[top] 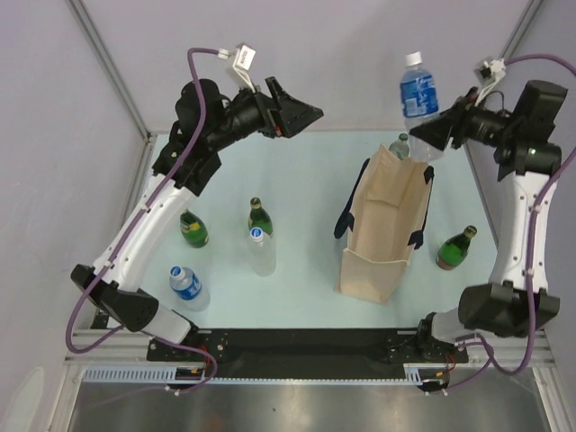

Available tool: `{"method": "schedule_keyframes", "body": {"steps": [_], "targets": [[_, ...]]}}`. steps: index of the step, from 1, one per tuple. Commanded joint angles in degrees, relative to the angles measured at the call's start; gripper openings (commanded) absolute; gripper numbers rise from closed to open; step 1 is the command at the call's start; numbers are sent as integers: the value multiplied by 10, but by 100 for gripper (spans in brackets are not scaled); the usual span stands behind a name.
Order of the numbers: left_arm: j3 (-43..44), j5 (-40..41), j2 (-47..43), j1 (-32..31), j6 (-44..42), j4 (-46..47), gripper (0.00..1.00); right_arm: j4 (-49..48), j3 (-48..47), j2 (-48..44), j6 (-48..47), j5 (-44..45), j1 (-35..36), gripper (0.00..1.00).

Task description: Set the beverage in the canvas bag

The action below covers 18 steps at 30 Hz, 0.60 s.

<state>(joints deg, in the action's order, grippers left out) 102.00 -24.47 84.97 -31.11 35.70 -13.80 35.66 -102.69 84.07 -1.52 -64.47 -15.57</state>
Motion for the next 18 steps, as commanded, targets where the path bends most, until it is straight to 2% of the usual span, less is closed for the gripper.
{"method": "schedule_keyframes", "body": {"steps": [1,5,11,18], "targets": [[81,-37,41,-10,-42,43,100,-55,69,-95,-92,-83,53,0],[147,-47,84,-32,-43,43,100,-58,116,-143,-122,-64,94,0],[133,-54,85,-69,-49,39,99,-11,135,-165,-179,-28,154,0],[131,-54,94,-95,-22,33,83,-30,154,-169,-192,-1,193,0]]}}
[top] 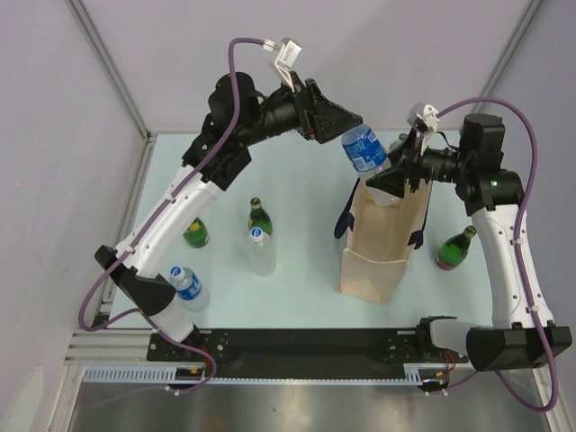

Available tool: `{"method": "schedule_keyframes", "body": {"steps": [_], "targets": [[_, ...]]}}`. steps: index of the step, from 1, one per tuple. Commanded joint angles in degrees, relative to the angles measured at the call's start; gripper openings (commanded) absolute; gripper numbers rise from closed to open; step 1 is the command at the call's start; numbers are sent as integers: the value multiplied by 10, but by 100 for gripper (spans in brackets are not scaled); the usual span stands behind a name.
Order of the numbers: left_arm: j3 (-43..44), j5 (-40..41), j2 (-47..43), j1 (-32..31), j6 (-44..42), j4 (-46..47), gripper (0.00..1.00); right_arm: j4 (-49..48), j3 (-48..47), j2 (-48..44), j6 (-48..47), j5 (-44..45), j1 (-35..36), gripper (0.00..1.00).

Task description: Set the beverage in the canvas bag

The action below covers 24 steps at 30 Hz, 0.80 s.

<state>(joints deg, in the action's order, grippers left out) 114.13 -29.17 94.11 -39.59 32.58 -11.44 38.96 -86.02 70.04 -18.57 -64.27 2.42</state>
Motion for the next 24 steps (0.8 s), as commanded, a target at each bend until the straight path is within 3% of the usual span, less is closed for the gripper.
{"method": "schedule_keyframes", "body": {"steps": [1,8,16,19,23,24], "targets": [[8,-4,4,-11,9,5,82,-68,-12,-29,-22,-2,15,0],[14,46,10,-13,-13,-66,73,-71,-23,-20,-39,3,19,0],[56,30,38,-19,1,-80,63,-78,-18,-16,-50,7,25,0],[58,19,42,-20,6,-81,51,-78,-17,-15,-66,13,26,0],[63,16,43,-19,11,-82,19,-66,-16,-9,-95,27,26,0],[68,17,43,-19,11,-82,16,-63,-15,-8,-103,30,26,0]]}}
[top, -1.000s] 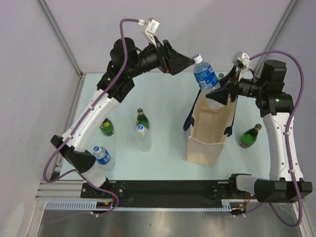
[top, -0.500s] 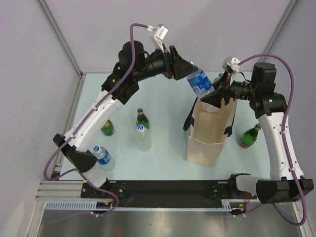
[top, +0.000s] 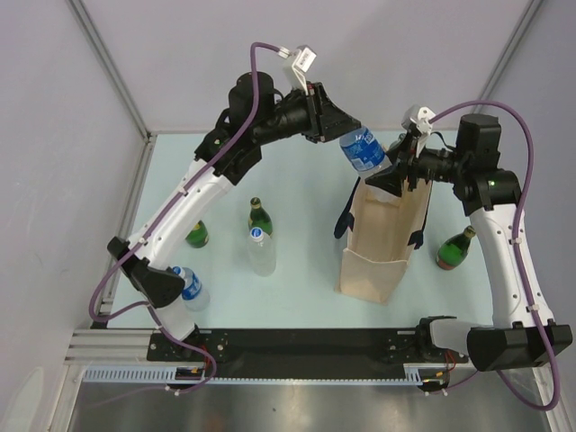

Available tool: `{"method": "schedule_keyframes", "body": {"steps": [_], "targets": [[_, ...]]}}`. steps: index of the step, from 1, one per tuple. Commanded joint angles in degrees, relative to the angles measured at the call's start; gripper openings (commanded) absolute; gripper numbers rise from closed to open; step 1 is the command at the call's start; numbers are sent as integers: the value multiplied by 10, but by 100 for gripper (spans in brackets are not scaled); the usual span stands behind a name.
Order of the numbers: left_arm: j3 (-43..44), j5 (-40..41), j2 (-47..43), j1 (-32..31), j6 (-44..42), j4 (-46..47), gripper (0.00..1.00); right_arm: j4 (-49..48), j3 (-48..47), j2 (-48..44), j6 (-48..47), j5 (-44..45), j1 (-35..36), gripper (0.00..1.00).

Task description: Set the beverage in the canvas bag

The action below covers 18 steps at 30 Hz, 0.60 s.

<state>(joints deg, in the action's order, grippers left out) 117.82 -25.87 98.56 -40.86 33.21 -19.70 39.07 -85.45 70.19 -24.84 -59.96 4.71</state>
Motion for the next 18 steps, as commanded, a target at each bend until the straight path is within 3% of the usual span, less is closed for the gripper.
{"method": "schedule_keyframes", "body": {"steps": [1,2,5,8,9,11,18], "targets": [[35,-15,-1,-7,3,3,12,-62,-20,-9,-54,-9,3,0],[40,-16,0,-7,3,4,1,-59,-16,-9,-59,-8,3,0],[60,-36,10,-6,11,16,0,-77,-7,-12,-57,7,3,0],[83,-38,23,-11,15,21,0,-137,10,-20,2,49,0,20],[91,-34,29,-13,8,22,0,-156,23,-22,27,81,-3,36],[97,-10,32,-19,-3,22,0,-185,27,-20,64,99,-10,44],[149,59,67,-41,-56,18,0,-193,28,-15,101,100,-37,91]]}}
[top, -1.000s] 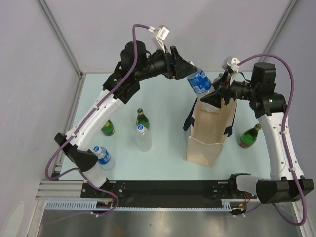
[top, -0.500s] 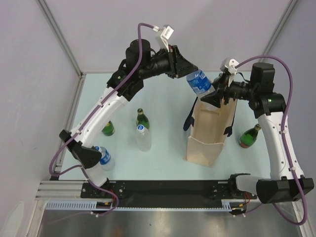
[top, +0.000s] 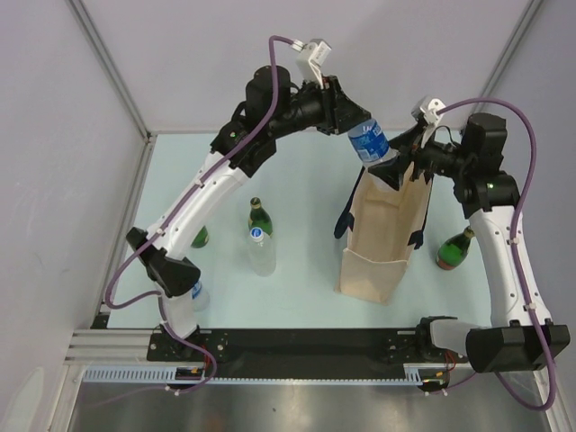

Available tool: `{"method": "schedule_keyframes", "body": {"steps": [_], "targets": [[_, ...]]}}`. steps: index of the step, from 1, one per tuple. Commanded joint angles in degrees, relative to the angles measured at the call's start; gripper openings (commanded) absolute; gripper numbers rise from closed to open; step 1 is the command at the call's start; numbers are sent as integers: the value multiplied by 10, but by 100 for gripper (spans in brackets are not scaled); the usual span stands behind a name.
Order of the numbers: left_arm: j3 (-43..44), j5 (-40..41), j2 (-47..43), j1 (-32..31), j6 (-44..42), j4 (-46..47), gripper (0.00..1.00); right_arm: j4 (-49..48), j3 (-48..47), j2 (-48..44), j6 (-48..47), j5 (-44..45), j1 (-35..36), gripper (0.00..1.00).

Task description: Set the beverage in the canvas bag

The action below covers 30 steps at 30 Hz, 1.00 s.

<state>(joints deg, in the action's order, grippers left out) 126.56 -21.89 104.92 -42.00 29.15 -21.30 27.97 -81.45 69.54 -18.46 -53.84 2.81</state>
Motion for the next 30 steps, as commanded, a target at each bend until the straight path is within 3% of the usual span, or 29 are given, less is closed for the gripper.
{"method": "schedule_keyframes", "body": {"steps": [1,5,7,14,30], "targets": [[67,26,8,-36,-21,34,0,-78,-10,-10,38,37,-23,91],[95,43,32,-48,-37,35,0,-72,-9,-19,43,27,-41,94],[107,56,37,-57,-54,33,0,-64,-10,-27,47,22,-51,100],[110,105,55,-77,-128,21,0,-47,-14,-59,97,-42,-161,100],[122,206,133,-130,-280,57,0,-57,16,-58,151,-66,-250,100]]}}
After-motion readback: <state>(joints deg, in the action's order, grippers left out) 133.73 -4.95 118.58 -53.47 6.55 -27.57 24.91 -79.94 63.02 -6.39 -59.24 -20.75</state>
